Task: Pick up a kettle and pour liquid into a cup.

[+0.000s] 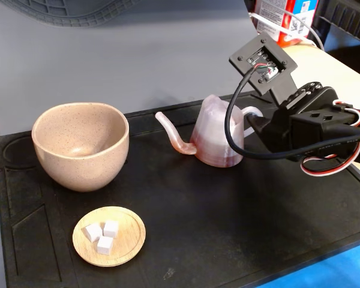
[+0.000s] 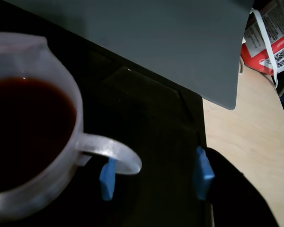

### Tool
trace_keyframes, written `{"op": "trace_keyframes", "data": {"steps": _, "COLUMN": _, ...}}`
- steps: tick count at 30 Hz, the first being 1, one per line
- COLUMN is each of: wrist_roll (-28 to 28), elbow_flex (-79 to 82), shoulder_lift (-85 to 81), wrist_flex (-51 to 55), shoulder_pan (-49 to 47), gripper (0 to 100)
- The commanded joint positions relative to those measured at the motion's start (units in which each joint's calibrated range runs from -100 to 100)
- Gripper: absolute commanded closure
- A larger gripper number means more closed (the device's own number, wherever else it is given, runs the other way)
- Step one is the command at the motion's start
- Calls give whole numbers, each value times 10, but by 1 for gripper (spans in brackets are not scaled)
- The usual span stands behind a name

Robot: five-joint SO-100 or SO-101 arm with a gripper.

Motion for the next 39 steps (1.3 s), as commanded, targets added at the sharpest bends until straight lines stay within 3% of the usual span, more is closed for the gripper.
{"op": "trace_keyframes", "data": {"steps": 1, "wrist_roll": 2, "elbow_flex": -36, "shoulder_lift": -4, "wrist_flex": -8, "shoulder_pan": 3, "gripper": 79}}
{"op": "trace_keyframes", "data": {"steps": 5, "wrist_roll": 2, "elbow_flex": -31, "shoulder_lift": -4, "wrist_flex": -8, "shoulder_pan": 3, "gripper": 80}}
{"op": "trace_keyframes", "data": {"steps": 7, "wrist_roll": 2, "elbow_flex": -36, "shoulder_lift": -4, "wrist_flex": -8, "shoulder_pan": 7, "gripper": 86}}
{"op": "trace_keyframes", "data": {"steps": 21, "wrist_roll": 2, "elbow_flex": -38, "shoulder_lift": -5, "wrist_flex": -7, "shoulder_pan": 19, "gripper": 87}}
{"op": "trace_keyframes", "data": {"steps": 26, "wrist_roll": 2, "elbow_flex": -38, "shoulder_lift": -4, "wrist_flex": -7, "shoulder_pan": 19, "gripper": 100}}
{"op": "trace_keyframes", "data": {"steps": 39, "wrist_roll": -3, "elbow_flex": -75, "shoulder_lift": -12, "wrist_flex": -6, "shoulder_pan": 10, "gripper": 100}}
